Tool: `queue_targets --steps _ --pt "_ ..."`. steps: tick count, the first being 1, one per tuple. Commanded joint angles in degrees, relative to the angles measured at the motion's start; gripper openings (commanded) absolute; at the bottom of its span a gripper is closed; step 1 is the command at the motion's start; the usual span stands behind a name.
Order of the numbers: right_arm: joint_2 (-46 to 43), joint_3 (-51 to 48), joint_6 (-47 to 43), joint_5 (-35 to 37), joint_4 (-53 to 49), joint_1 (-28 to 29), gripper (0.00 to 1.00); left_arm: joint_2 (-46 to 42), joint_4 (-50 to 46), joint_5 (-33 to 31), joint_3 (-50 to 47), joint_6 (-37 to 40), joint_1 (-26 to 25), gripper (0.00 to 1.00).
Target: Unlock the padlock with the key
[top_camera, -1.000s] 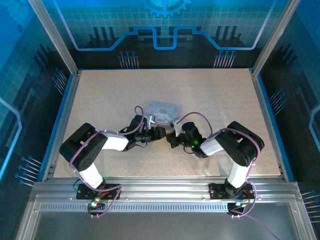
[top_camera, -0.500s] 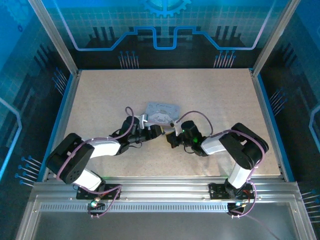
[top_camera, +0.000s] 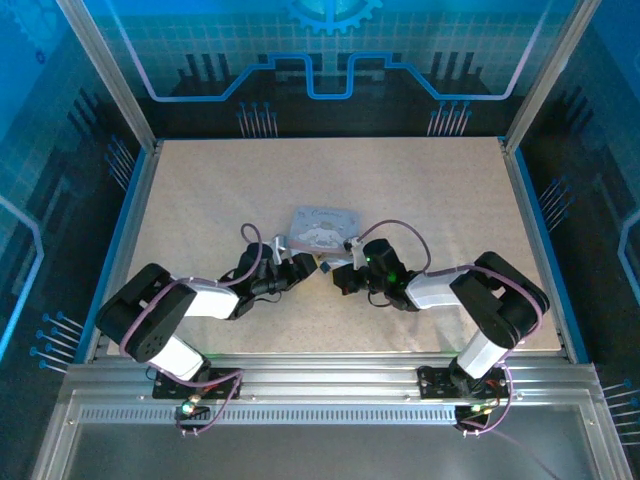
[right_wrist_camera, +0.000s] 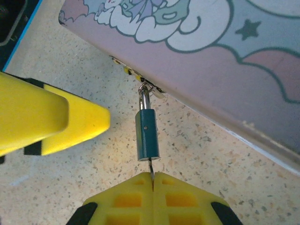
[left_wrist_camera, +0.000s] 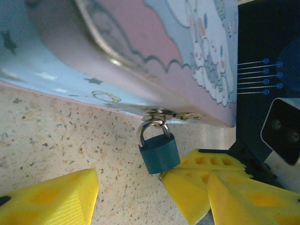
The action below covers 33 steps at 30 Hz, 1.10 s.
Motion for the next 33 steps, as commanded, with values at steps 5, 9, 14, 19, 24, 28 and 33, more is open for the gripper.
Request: queue_targets --steps 5,9,14,19,24,28,33 --pt "-1.4 1.3 8.0 -2.5 -0.2 1.3 0.0 3.7 8.5 0.4 -1.6 -4.9 0.1 0.6" --pt "-1.7 2.1 9.9 -2.8 -1.8 1.5 0.01 6.4 12.4 1.0 -1.6 -7.3 -0.4 0.58" --pt "-2.1 2.8 11.6 -3.0 -3.4 1.6 0.01 10.7 17.8 1.6 -1.2 -10.4 -1.2 0.55" --pt "-2.1 3.3 12.5 -2.9 -4.0 1.7 0.01 14.5 21.8 1.7 -0.4 -12.7 -2.3 0.5" --pt "-1.8 3.5 13.3 -3.1 -4.2 1.9 0.01 14.7 20.9 1.2 0.2 -13.0 -2.8 0.47" --pt "-1.8 3.9 14.4 -3.3 -4.3 2.0 0.01 14.5 20.8 1.7 1.0 -13.9 -3.1 0.44" --pt "-1.8 4.1 15.8 -3.3 -4.2 2.1 0.01 14.6 20.1 1.5 1.7 -14.1 -3.8 0.39"
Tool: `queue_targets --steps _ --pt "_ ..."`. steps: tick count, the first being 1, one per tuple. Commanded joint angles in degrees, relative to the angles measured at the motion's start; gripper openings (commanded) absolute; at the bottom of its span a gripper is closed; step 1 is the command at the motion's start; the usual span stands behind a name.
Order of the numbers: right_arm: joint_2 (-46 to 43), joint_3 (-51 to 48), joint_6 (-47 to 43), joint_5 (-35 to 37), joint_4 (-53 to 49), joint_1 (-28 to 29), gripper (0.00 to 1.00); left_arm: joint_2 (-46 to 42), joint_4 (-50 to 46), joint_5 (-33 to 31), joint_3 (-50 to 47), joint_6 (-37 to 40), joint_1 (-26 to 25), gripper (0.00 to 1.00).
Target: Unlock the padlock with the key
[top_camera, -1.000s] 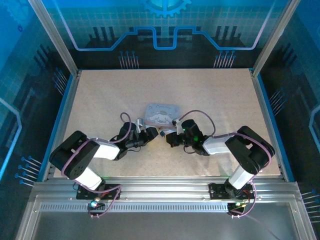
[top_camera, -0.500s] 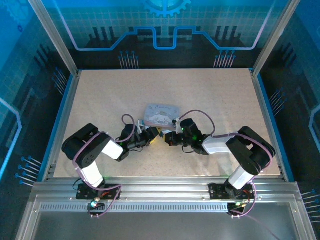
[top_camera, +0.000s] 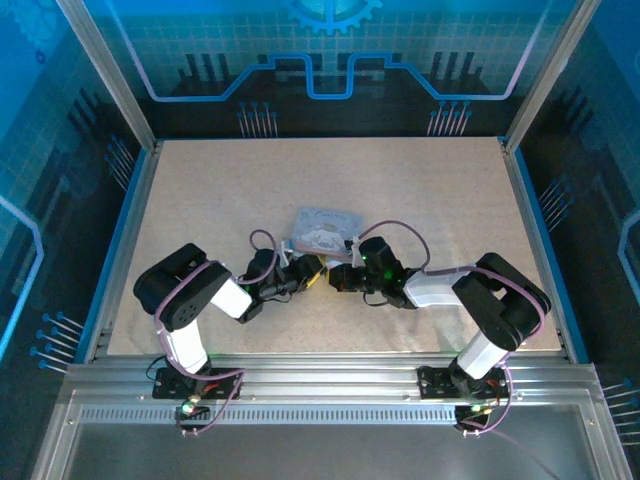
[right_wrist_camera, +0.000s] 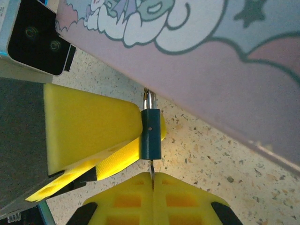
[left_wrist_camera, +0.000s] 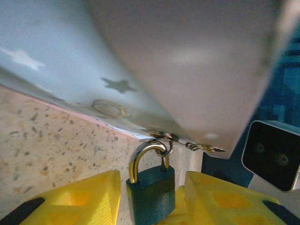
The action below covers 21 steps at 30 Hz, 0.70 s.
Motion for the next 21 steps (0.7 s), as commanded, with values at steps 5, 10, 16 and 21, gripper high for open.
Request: queue_targets --steps 5,10,16,21 --pt "-1.4 1.5 3.0 -1.1 0.7 1.1 0.02 0.8 0.6 1.1 1.0 -1.3 -1.2 0.32" --pt "-1.9 1.1 4.5 -1.1 1.3 1.1 0.04 0.7 1.0 0.9 0.9 -1.5 -1.3 0.24" --pt "-3.9 0.5 4.0 -0.1 0.1 1.0 0.08 0.8 1.7 0.9 0.7 -1.0 -1.4 0.16" --pt "-4.9 0.2 3.2 0.9 -1.7 1.0 0.14 0.8 2.1 1.0 0.8 -1.0 -1.5 0.11"
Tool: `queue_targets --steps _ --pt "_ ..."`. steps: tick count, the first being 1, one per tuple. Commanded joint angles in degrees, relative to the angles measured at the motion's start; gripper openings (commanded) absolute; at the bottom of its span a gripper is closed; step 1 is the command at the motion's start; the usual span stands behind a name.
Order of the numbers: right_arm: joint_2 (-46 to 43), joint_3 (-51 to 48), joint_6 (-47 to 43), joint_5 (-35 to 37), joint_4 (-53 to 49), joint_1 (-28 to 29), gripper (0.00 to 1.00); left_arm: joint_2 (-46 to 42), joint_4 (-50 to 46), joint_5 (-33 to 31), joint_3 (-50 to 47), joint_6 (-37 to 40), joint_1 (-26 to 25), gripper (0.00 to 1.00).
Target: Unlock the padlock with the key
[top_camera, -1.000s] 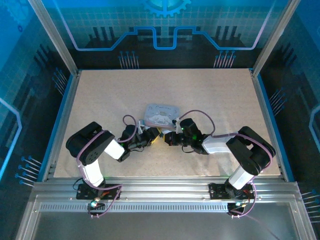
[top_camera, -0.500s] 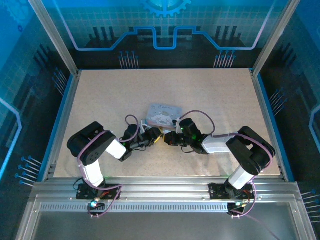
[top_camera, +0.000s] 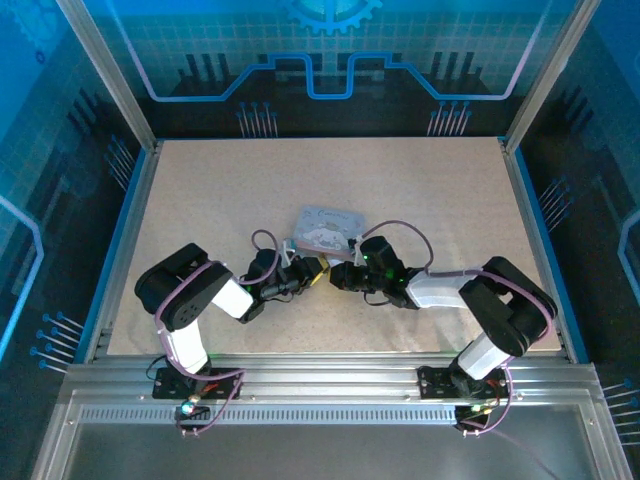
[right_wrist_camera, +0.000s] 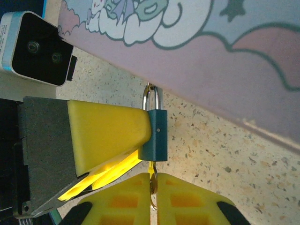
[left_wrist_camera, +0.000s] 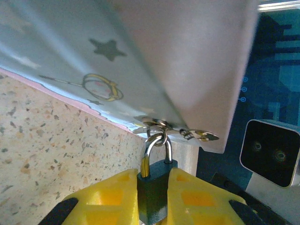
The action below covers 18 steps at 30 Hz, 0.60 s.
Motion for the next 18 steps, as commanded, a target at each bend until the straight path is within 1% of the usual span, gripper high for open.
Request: queue_targets --steps 1,7,12,18 --pt "-2.3 0.0 -0.5 -0.4 1.3 0.9 0.16 0.4 1.4 1.1 0.5 -0.1 -0.8 0.11" --pt "-3.0 -0.9 -1.0 0.3 0.5 0.8 0.24 -0.3 0.5 0.7 0.3 0.0 -0.7 0.09" --pt "-5.3 -1.6 -3.3 2.5 -2.3 0.7 0.34 0.0 0.8 0.6 0.4 -0.4 -0.8 0.08" --pt "-9.5 -2.2 -8.6 5.8 -7.9 0.2 0.46 0.0 0.4 0.8 0.4 -0.2 -0.8 0.08"
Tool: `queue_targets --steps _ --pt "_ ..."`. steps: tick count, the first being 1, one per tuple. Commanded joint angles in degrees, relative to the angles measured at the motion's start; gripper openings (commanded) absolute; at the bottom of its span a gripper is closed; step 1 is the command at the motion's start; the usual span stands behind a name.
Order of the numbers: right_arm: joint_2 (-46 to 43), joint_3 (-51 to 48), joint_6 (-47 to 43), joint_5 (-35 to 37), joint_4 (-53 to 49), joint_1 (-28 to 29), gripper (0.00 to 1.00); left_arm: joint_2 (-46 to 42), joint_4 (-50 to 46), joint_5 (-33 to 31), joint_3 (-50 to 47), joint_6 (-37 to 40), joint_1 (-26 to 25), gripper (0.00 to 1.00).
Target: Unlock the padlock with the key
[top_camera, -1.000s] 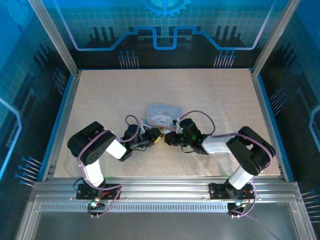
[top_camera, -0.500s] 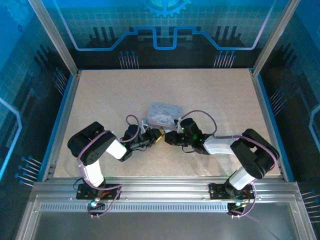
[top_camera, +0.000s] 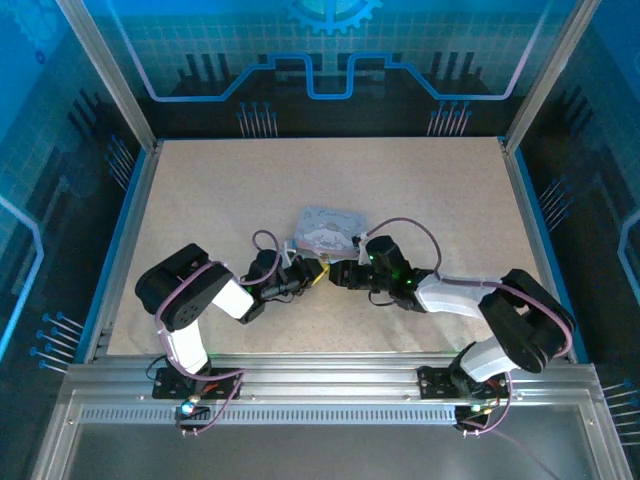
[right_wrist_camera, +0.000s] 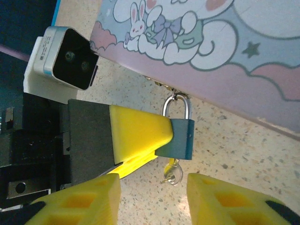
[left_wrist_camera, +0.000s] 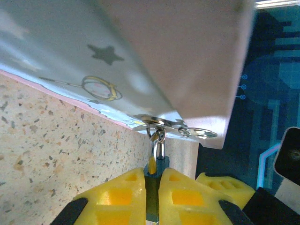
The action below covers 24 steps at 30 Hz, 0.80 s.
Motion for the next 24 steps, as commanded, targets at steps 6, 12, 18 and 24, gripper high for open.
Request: queue_targets --steps 6,12,18,24 --pt "-8.7 -0.6 -12.4 5.5 -9.2 -0.1 0.63 -0.4 -0.1 0.8 0.5 -0.4 -0.4 0.08" --pt "-15.7 0.3 -22.2 9.3 -14.6 -0.3 0.82 -1.0 -1.8 0.9 0.4 -0.3 -0.4 0.07" --pt "-21.9 0.7 -30.6 11.9 -18.7 -0.8 1.0 -1.0 -2.0 0.7 0.3 -1.1 -0.4 0.06" --pt "-26.9 0.0 -38.9 13.3 -19.5 -0.9 1.0 -1.3 -2.4 0.7 0.4 -2.3 -0.4 0.06"
